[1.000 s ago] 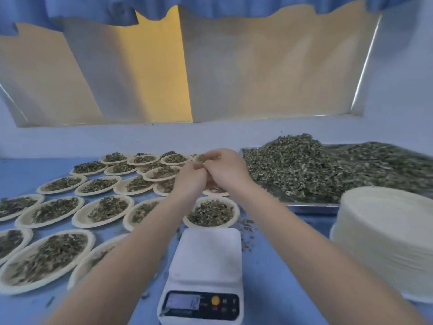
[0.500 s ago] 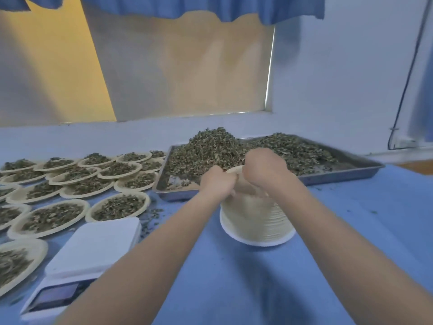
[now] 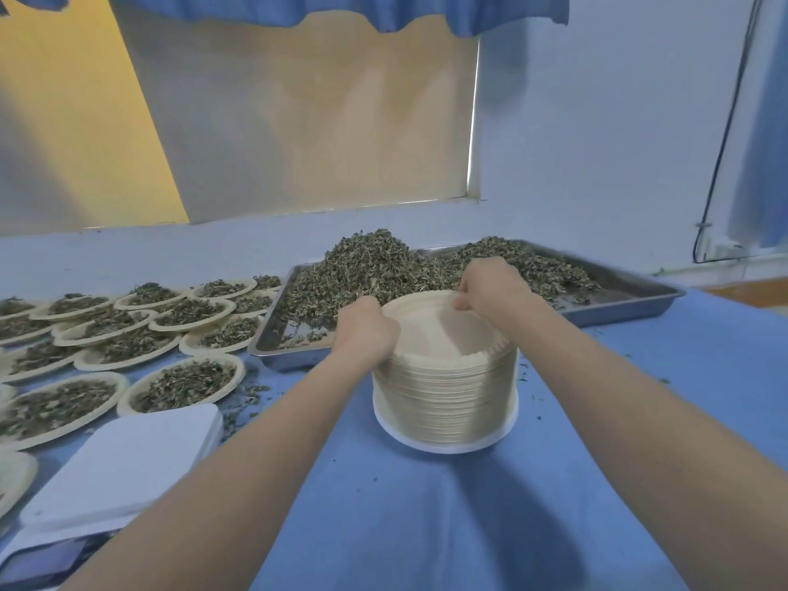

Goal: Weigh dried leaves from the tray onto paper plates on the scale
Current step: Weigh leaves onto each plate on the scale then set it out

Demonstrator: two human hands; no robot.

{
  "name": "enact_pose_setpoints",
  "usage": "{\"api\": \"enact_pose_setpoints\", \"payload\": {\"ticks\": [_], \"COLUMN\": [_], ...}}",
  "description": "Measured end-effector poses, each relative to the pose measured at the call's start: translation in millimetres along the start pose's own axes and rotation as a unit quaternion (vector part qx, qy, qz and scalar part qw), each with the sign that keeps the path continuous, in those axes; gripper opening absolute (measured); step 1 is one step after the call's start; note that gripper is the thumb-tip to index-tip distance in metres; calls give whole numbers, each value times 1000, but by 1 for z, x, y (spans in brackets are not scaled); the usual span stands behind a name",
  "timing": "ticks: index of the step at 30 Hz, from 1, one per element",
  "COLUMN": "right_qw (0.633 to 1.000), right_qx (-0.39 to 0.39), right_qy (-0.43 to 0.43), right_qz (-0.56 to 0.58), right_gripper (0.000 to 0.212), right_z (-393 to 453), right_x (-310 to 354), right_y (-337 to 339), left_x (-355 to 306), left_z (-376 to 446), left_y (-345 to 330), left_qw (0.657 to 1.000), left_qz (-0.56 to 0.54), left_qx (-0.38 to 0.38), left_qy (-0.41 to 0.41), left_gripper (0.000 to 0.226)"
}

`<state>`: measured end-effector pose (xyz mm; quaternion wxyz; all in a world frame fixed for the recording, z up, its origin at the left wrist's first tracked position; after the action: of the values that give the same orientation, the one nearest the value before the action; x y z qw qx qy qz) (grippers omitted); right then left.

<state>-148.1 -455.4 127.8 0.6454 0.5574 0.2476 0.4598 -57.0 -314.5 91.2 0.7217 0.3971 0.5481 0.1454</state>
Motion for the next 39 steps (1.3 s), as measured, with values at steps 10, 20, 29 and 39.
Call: {"api": "enact_pose_setpoints", "payload": {"ticks": [10,20,29,39], "right_qw": [997,986,982,981], "right_qx": [-34,-20,53,68], "right_qy": [37,138,168,161], "right_qz": [66,92,68,85], "right_gripper": [28,26,24,31], "right_z": [5,31,15,15], "right_x": [26,175,281,290], "right_y": [20,-17,-119,-158], "left_x": [2,127,270,316], "left_z": [9,20,5,-2], "left_y": [45,165,206,185], "left_qw": [999,982,963,955], "left_qz": [-27,-135,-126,-136], "left_qx": [-17,-99,-136,-128], "left_qy": [-24,93,194,230], "left_gripper": [24,14,17,44]}}
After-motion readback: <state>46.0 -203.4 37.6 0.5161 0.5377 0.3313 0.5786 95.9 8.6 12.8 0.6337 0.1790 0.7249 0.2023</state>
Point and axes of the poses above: each hand's wrist, its own z-axis towards the middle knuckle, its own y-axis out of the back of the hand, x = y × z, the point moved 6 cm from there along z, towards the middle knuckle, and after that the axes turned 12 degrees about y, right-handed, at the moved point
